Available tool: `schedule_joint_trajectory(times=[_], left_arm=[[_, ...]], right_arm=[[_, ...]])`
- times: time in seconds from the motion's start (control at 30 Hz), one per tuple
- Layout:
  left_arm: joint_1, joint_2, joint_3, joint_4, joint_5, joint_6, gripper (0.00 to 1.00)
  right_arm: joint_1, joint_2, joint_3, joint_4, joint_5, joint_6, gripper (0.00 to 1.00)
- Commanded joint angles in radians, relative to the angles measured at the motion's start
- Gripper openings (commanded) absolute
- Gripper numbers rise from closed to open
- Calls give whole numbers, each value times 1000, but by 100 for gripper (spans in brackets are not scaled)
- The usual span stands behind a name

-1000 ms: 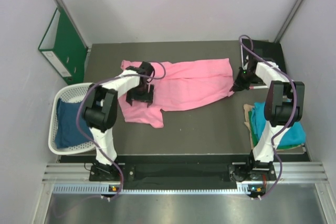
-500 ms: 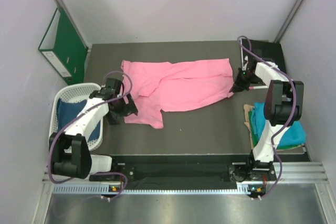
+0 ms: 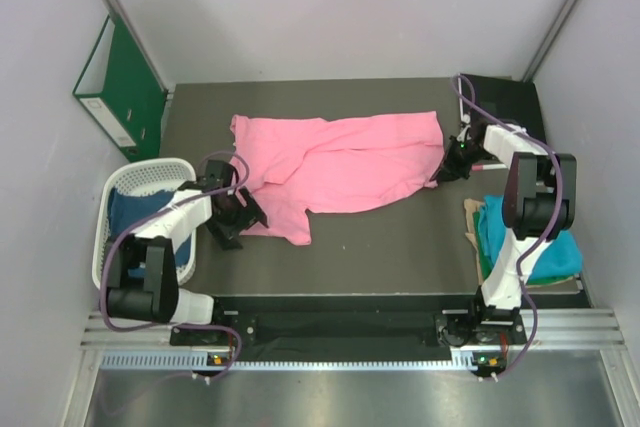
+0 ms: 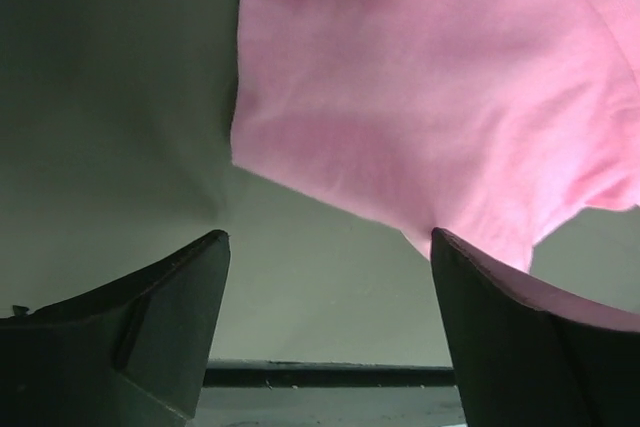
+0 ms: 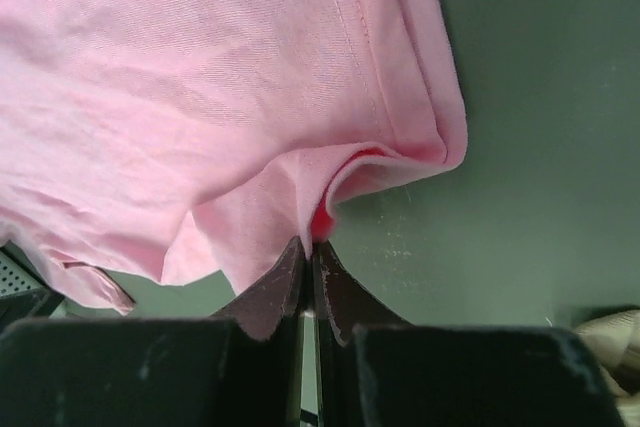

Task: Fold and stack the t-shirts
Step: Grap the side of the flattened tshirt closest away from the robot with both arms

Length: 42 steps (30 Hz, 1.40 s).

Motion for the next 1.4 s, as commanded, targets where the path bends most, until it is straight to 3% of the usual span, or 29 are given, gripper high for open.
schedule_joint_trajectory(times=[0.0,0.13,0.17,0.43,0.7,0.73,0.77,0.83,0.9,1.1,1.27,1.37], left_arm=[[6,70,-18,107,-26,-9,81],[5,118,-27,158,-9,7,25],[5,122,-5,150,-10,14,0],[3,65,223,47,-13,136,0],[6,355,513,92,59,125,1],[6,392,534,96,79,122,42],[6,459,585,92,94,125,68],[5,504,640,76,99,130,93],[5,487,642,72,71,136,98],[8,314,543,76,11,148,98],[8,191,392,142,-13,110,92],[11,180,338,153,-41,90,68]], right_arm=[[0,-83,0,44,-31,3,3],[0,-100,-3,40,-29,0,3],[0,-102,-9,44,-31,0,3],[0,-122,-46,74,-29,-15,4],[0,-110,-73,113,-20,-13,4],[0,-110,-78,119,-20,-12,4],[0,-107,-83,120,-18,-12,4],[0,-106,-93,129,-17,-13,4],[0,-111,-101,129,-14,-12,4],[0,-125,-147,149,-17,-10,4],[0,-114,-161,156,-31,-10,4],[0,-107,-156,152,-34,-13,4]])
